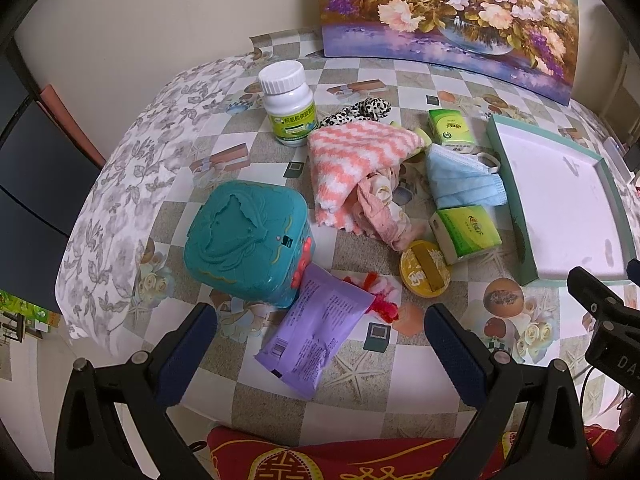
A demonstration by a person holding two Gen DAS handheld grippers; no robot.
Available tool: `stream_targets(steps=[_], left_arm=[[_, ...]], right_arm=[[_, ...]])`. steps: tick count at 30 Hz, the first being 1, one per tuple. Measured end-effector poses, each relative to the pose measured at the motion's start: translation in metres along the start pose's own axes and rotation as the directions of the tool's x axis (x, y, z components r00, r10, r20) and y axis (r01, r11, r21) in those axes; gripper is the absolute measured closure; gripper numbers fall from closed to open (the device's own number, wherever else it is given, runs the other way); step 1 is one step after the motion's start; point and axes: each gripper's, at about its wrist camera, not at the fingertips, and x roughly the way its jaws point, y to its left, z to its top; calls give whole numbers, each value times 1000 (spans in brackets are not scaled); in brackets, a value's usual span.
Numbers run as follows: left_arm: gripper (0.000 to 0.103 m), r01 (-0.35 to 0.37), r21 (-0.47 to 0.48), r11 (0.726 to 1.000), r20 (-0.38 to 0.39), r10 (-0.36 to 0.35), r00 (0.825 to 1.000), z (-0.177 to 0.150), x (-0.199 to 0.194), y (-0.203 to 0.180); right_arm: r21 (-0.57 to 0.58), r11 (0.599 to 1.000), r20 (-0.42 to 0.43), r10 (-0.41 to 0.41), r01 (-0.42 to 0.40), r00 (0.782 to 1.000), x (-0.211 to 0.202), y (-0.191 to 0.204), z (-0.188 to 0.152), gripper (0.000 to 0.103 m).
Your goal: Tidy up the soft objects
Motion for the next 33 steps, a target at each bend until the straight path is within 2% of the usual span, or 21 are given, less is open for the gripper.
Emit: stream_targets(steps=[13, 21, 26, 33], left_arm=[[0, 2, 1, 1000, -8, -2, 1000, 0, 2, -2], [0, 76, -32, 997, -42, -77, 996, 2, 9, 6], [0, 67, 17, 998, -75, -65, 995, -3, 20, 12], [0, 92, -6, 996, -142, -92, 986, -12, 46, 22]], right_arm=[[1, 1000, 0, 3, -3, 1000, 0, -2, -1, 0], [5, 1000, -5, 20, -20, 1000, 2, 5, 2, 0], [-15, 999, -3, 31, -31, 1000, 5, 7, 1, 0], [-12, 987, -60, 159, -160, 985, 25, 24, 8, 0]])
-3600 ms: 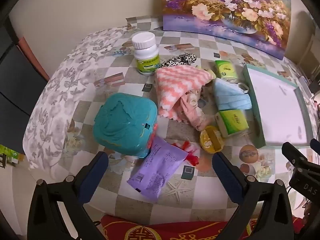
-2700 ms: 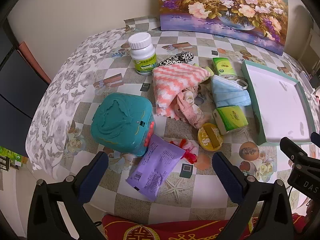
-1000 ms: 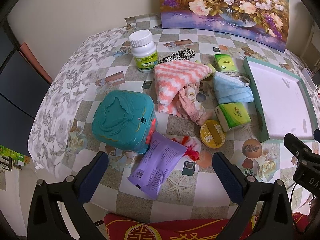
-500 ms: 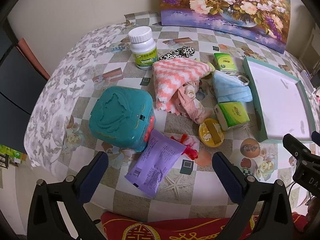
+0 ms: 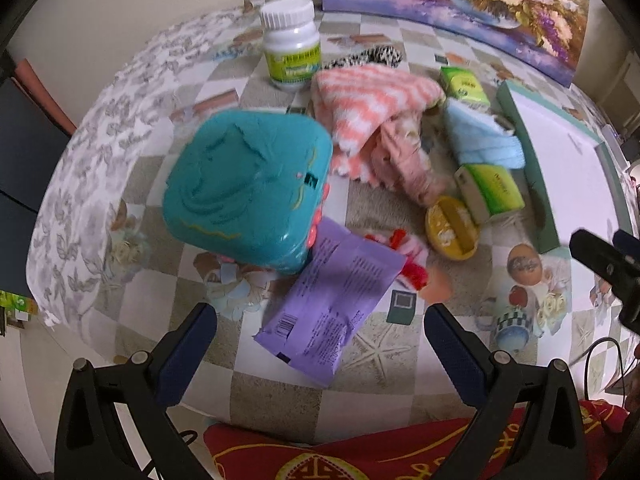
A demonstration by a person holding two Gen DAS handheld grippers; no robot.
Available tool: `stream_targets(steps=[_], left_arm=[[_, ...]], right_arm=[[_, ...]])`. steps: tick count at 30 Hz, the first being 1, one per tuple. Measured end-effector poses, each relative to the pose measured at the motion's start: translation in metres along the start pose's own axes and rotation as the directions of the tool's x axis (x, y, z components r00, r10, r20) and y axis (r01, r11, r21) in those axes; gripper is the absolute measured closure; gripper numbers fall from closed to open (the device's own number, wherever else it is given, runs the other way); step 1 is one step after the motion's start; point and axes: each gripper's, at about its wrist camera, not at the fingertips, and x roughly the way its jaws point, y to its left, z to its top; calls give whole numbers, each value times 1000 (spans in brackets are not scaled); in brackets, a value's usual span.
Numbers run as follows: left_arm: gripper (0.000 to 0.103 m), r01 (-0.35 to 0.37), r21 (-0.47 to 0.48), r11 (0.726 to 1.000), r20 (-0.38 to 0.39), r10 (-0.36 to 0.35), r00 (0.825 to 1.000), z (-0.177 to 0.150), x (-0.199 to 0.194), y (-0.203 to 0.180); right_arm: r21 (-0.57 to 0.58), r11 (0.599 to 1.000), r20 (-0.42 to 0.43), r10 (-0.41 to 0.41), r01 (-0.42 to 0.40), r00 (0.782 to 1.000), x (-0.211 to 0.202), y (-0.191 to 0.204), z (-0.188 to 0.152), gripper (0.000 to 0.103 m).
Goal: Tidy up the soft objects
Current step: 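Grasp the purple packet with the left tool while the right tool grasps the green tissue pack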
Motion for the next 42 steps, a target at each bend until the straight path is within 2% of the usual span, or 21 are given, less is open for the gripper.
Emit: stream_targets(steps=[11, 18, 28, 34, 37, 39, 42], left_arm=[[0, 13, -20, 1000, -60, -14, 998, 5, 31, 10], [0, 15, -20, 1000, -75, -17, 997, 11, 46, 15], [1, 40, -12, 999, -75, -41, 996, 20, 60, 20], [7, 59, -14, 998, -79, -60, 995, 24, 74, 27], [16, 77, -5, 997, -78, -77, 994, 24, 75, 25], [30, 86, 2, 996, -81, -86, 993, 26, 72, 23], [33, 79, 10, 997, -75, -78, 994, 28, 74, 21]], right_arm=[[31, 989, -79, 147, -145, 986, 46, 17, 28, 0], [-13, 988, -94, 153, -155, 984, 60, 26, 38, 1], [-64, 990, -156, 115, -126, 981, 86, 37, 45, 8], [-81, 990, -169, 102, -117, 980, 94, 41, 44, 22], [-81, 990, -171, 100, -115, 980, 95, 40, 44, 35], [-75, 990, -164, 103, -117, 981, 94, 39, 45, 36], [-69, 990, -159, 113, -125, 981, 90, 37, 44, 36]])
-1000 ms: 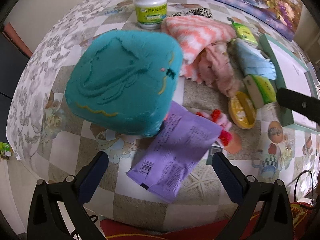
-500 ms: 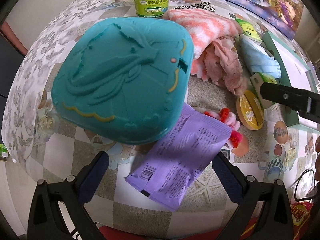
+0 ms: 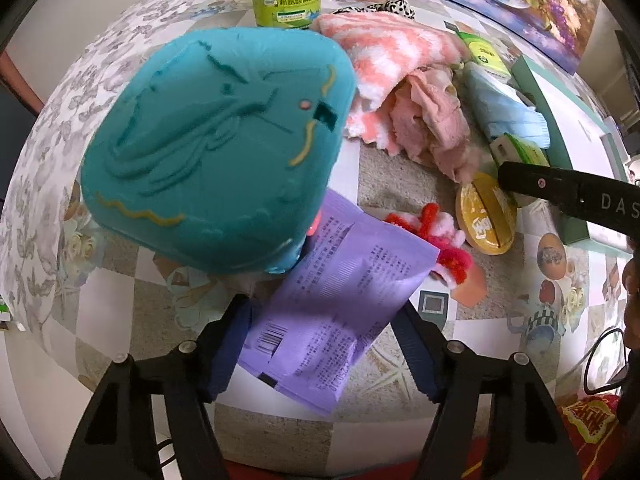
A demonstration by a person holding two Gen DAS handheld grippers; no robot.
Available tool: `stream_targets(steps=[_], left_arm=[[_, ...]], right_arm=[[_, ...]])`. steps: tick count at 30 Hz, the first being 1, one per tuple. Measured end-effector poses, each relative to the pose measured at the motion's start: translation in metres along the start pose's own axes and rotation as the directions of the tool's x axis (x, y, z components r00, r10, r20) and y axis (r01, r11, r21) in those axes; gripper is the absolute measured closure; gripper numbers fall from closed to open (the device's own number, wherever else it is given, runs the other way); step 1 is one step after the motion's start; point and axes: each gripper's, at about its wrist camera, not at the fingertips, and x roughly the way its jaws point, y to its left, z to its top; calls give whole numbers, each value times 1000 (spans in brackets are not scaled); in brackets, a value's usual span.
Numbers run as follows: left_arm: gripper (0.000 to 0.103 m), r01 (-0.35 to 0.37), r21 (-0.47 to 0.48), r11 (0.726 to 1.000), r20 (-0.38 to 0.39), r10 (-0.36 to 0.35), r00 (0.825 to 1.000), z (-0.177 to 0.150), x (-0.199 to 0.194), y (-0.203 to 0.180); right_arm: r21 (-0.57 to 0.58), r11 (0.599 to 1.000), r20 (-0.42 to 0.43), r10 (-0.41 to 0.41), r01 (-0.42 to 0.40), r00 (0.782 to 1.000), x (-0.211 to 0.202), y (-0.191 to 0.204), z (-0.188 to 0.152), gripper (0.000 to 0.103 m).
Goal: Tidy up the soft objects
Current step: 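Grasp the purple packet with the left tool while the right tool grasps the green tissue pack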
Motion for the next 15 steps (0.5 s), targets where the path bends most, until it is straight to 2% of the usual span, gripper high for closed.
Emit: stream_targets(steps=[10, 11, 12, 15], left_arm=[[52, 1, 27, 1000, 43, -2, 999, 2, -16, -13], [63, 6, 27, 1000, 46, -7, 999, -1, -19, -15], [69, 21, 22, 1000, 44, -22, 999, 0, -20, -16], [70, 22, 15, 1000, 46, -23, 999, 2, -23, -17]], right_arm=[[31, 999, 35, 21, -22, 999, -21, -8, -8, 36], [35, 999, 39, 23, -25, 999, -23, -9, -9, 36], [39, 999, 44, 25, -26, 999, -25, -10, -10, 36], [45, 998, 50, 31, -34, 998, -29, -12, -13, 36]])
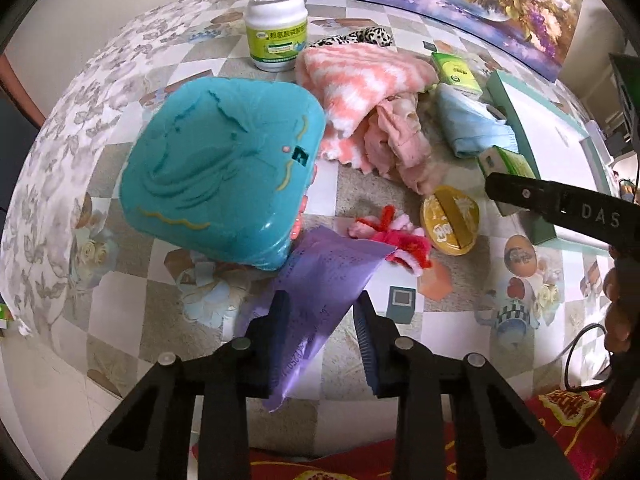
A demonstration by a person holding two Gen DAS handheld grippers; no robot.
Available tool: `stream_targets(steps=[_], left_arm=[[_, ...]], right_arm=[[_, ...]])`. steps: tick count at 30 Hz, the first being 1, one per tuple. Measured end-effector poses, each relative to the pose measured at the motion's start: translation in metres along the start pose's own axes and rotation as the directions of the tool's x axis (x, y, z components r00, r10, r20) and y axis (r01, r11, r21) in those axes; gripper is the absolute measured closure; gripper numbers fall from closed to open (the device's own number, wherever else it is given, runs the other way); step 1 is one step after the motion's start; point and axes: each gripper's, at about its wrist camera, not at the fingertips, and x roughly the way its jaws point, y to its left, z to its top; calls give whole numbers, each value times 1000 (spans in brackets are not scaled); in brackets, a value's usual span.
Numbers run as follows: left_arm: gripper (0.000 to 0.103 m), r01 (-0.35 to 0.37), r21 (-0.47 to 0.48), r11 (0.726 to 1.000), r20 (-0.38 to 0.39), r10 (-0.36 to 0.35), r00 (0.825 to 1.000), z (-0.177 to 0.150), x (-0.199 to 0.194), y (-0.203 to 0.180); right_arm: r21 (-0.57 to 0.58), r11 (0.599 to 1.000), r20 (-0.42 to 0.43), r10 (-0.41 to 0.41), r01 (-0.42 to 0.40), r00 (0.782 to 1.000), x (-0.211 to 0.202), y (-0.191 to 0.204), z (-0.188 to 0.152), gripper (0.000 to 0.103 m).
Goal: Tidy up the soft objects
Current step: 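Grasp the purple packet with the left tool while the right tool grasps the green tissue pack, then carry both items over the white tray and open both tools to drop them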
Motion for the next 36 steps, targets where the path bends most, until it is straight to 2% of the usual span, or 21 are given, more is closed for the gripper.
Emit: stream_targets(steps=[4, 12, 16, 21, 27, 30, 36], left_arm=[[72, 9, -18, 1000, 3, -9, 1000, -2, 0, 0], [91, -2, -22, 1000, 38, 3, 999, -8, -19, 7], [94, 6, -32, 999, 51, -4, 999, -15, -37, 12], [94, 13, -12, 1000, 103, -12, 995, -15, -63, 9], [94, 42, 48, 998, 189, -51, 981, 9, -100, -27], [94, 61, 79, 995, 213, -77, 974, 29, -109, -54], [94, 102, 107, 989, 196, -122, 973, 72, -97, -115]], right_arm=[[3, 1000, 7, 0, 0, 1000, -4, -1, -5, 36], [12, 1000, 26, 7, -8, 1000, -12, -2, -8, 36], [26, 1000, 38, 13, -14, 999, -17, -5, -8, 36], [55, 998, 74, 21, -26, 997, -32, -11, -8, 36], [137, 990, 115, -27, 11, 993, -54, -29, 1, 36], [205, 976, 119, -96, 70, 988, -64, -48, 6, 36], [348, 927, 133, -196, 140, 971, -85, -101, 17, 36]])
